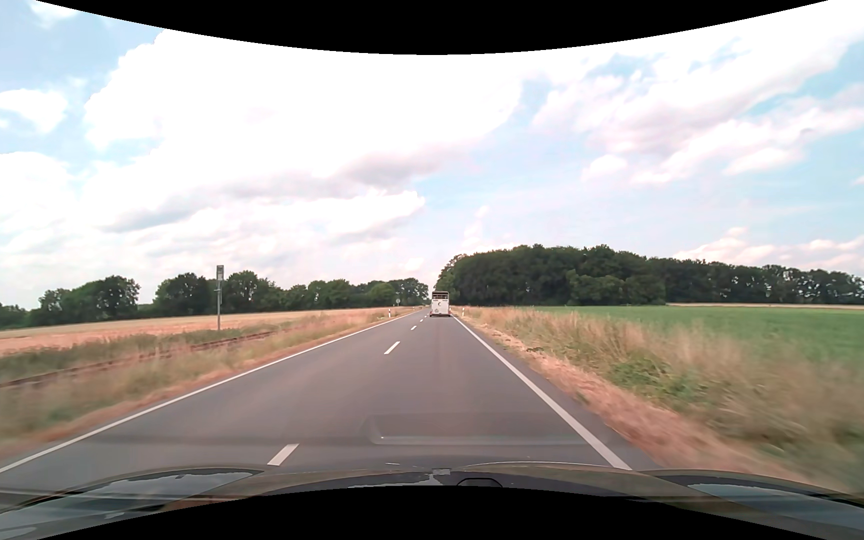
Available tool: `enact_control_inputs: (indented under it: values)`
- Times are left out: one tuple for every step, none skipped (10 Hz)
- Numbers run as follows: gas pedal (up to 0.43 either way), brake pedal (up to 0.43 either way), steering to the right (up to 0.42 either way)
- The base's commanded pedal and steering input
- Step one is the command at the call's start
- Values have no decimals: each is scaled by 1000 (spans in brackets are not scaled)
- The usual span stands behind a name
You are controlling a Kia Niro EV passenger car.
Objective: Follow the waypoints while adhering to traffic rules and regulations
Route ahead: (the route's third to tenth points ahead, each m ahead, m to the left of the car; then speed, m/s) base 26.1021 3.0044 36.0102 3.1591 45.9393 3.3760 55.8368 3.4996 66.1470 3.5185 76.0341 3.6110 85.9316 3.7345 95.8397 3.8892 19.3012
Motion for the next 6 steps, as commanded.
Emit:
enact_control_inputs:
  values:
    - [157,0,-6]
    - [157,0,-6]
    - [157,0,-6]
    - [157,0,-6]
    - [157,0,-6]
    - [157,0,-5]
